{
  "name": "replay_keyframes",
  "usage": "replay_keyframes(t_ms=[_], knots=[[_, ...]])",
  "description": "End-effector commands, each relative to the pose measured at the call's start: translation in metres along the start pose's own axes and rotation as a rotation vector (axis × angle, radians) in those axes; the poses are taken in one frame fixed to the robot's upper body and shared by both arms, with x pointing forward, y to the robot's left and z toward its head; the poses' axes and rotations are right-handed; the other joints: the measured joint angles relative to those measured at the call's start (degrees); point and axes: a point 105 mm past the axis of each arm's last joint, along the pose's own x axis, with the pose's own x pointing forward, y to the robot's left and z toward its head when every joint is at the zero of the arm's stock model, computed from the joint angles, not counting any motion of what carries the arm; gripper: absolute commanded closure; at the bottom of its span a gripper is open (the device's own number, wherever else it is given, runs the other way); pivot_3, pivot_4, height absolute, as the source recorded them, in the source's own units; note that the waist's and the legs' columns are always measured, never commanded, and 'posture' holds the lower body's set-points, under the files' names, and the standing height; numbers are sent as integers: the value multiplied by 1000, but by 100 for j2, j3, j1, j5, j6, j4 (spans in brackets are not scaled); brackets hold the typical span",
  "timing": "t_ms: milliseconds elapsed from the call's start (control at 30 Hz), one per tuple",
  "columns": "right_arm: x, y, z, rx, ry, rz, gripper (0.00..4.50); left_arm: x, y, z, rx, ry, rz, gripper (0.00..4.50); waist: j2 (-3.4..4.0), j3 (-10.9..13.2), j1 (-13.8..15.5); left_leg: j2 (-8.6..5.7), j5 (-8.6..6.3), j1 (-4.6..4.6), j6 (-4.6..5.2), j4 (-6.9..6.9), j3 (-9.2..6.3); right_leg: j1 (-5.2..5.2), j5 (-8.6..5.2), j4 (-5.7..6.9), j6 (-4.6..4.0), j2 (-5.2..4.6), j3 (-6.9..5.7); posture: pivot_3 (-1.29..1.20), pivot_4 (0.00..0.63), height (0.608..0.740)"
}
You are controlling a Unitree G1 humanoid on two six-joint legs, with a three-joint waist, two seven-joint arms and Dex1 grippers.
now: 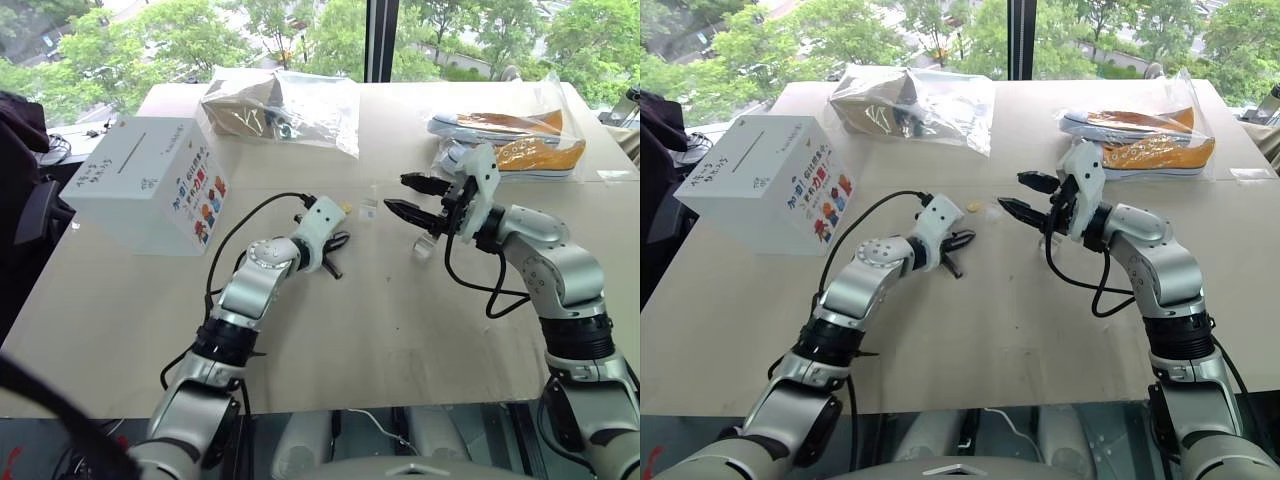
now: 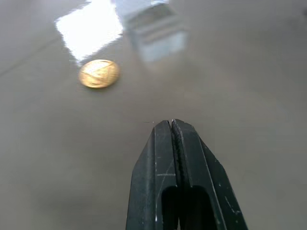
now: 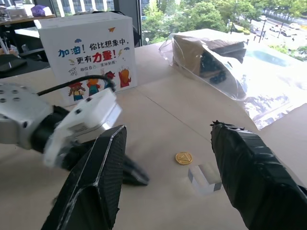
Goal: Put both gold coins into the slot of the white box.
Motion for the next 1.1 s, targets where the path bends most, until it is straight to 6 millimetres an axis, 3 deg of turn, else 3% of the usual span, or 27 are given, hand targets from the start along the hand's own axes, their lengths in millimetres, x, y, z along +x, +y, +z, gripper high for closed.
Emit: replay_keyframes(t_ms=[33,100,267,500,633,767,900,1100], knots=[[1,2,13,-39,-47,14,1473,-16,13,39,42,-166,56,4488,-1,4,7,1,0,-1,0,0,-1,-1,0,0,0,-2,-1,0,150,740],[3,2,13,-39,-52,16,1473,-19,43,48,-22,-220,169,4488,-3,5,21,2,0,-3,1,2,-6,-1,0,1,-1,-7,-6,0,150,740],[8,1,14,-44,-68,17,1473,-7,88,55,-154,-234,284,4488,-4,5,11,-3,0,1,1,5,-11,4,1,5,-1,10,-14,0,150,740],[8,0,15,-46,-91,-12,1473,26,110,55,-234,-145,199,4488,-7,7,-6,-17,1,-19,1,5,-11,-3,-1,-13,3,14,-21,0,150,740],[6,-1,15,-47,-101,-36,1473,37,103,45,-259,-86,127,4488,-8,8,-55,-19,3,-25,-4,3,-9,-5,-3,-20,7,12,-22,0,150,740],[3,-3,17,-54,-106,-61,1473,40,79,28,-294,-13,-76,4488,-8,9,-150,-18,-1,-25,3,1,-3,-8,-5,-18,10,12,-15,0,150,740],[0,-4,17,-55,-106,-74,1473,31,54,6,-256,56,-304,4488,-7,9,-161,-16,-6,-22,12,1,2,-13,-5,-4,10,17,-11,0,150,740],[2,-2,16,-52,-108,-72,1473,4,10,4,-190,32,-664,4488,-6,9,-167,-4,-7,-18,14,2,9,-14,-6,-1,10,17,1,0,150,740]])
